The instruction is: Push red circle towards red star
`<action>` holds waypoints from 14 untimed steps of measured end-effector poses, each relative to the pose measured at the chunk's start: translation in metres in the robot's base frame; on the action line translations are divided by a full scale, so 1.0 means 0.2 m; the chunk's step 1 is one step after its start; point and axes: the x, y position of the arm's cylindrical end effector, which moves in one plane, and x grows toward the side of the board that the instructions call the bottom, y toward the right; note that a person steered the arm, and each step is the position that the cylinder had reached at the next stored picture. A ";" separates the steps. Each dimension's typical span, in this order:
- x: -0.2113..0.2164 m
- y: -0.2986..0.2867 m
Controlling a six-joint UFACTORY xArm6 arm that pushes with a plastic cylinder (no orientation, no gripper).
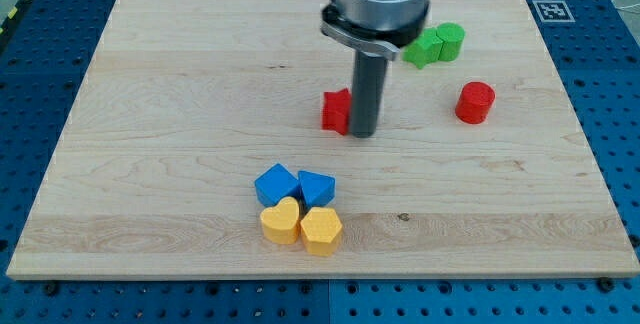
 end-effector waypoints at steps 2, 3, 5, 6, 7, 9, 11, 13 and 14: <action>-0.17 -0.19; -0.10 -0.05; 0.03 0.68; 0.03 1.04; -0.03 1.16; -0.11 1.01; -0.11 0.80; -0.24 0.81; -0.25 0.79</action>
